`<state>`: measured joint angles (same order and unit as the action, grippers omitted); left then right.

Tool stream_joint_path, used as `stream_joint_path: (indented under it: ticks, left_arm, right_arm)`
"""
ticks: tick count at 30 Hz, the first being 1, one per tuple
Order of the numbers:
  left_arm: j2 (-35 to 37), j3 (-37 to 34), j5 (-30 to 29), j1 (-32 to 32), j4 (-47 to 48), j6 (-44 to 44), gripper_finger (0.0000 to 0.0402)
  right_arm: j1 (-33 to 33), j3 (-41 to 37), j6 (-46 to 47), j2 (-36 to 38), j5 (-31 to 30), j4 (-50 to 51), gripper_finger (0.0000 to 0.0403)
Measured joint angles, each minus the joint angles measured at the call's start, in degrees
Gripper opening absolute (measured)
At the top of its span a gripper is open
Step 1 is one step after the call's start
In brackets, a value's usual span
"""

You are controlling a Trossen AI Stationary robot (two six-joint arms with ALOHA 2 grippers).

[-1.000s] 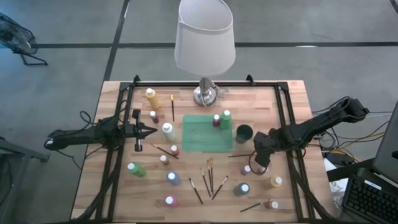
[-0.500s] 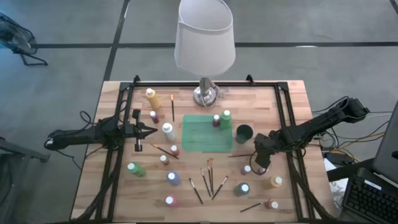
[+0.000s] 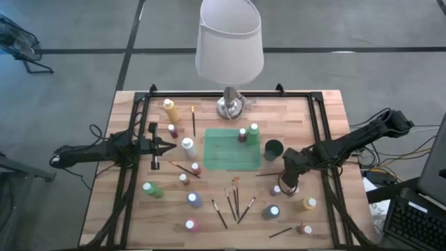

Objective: Pick & Place Paint Supplies
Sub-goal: Put the pink paint bottle into the green bin

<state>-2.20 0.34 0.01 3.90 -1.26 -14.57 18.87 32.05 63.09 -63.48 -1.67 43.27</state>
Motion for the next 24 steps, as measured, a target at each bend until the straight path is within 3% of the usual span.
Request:
stream_joint_path:
  ticks: [7, 14, 24]
  left_arm:
    - [0.0, 0.0, 0.0, 0.0, 0.0, 0.0, 0.0016]
    - [0.0, 0.0, 0.0, 0.0, 0.0, 0.0, 0.0016]
    - [0.0, 0.0, 0.0, 0.0, 0.0, 0.0, 0.0016]
  right_arm:
    - [0.0, 6.3, 1.9, 0.0, 12.4, 2.0, 0.0214]
    - [0.0, 19.1, 0.9, 0.0, 6.1, 13.1, 0.0181]
    - [1.5, 37.3, 2.4, -3.7, 6.1, 26.7, 0.0129]
